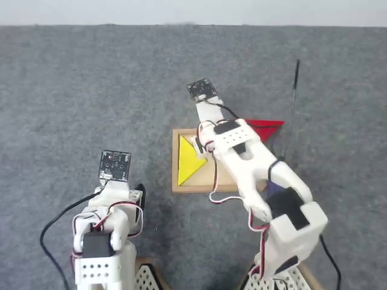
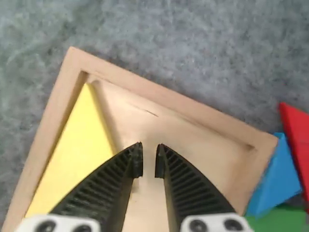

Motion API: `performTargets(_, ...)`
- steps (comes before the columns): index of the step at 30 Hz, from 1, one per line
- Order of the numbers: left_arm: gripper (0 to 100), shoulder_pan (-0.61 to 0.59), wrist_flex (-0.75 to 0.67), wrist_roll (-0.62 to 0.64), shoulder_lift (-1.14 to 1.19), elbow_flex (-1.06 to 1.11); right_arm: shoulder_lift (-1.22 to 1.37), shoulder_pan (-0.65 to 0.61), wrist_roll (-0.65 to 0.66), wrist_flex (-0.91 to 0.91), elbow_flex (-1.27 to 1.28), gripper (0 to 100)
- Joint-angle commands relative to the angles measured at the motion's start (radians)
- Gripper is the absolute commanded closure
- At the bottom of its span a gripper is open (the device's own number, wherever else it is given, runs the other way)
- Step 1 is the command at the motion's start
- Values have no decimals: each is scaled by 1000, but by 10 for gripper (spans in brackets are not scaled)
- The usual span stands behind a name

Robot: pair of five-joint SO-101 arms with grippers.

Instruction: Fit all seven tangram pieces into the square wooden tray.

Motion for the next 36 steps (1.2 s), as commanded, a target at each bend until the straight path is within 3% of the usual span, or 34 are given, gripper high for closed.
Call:
performTargets(1,847,0,9,-6,-28,-8,22,-59,15,15,-84,943)
performTargets(10,847,0,9,-6,-28,-8,13,-97,52,16,-92,943)
performTargets(16,847,0,9,-6,-28,-8,-217,33,63,130,-89,942)
performTargets(24,847,0,9,-6,-28,-8,-357,285,241,338,-124,823)
performTargets(28,847,0,9,-6,-28,-8,-278,371,460,410,-218,818)
performTargets(32,847,0,9,-6,-28,-8,-165,374,790,506,-296,809)
performTargets(36,847,0,9,-6,-28,-8,-76,383,1010,530,-338,733)
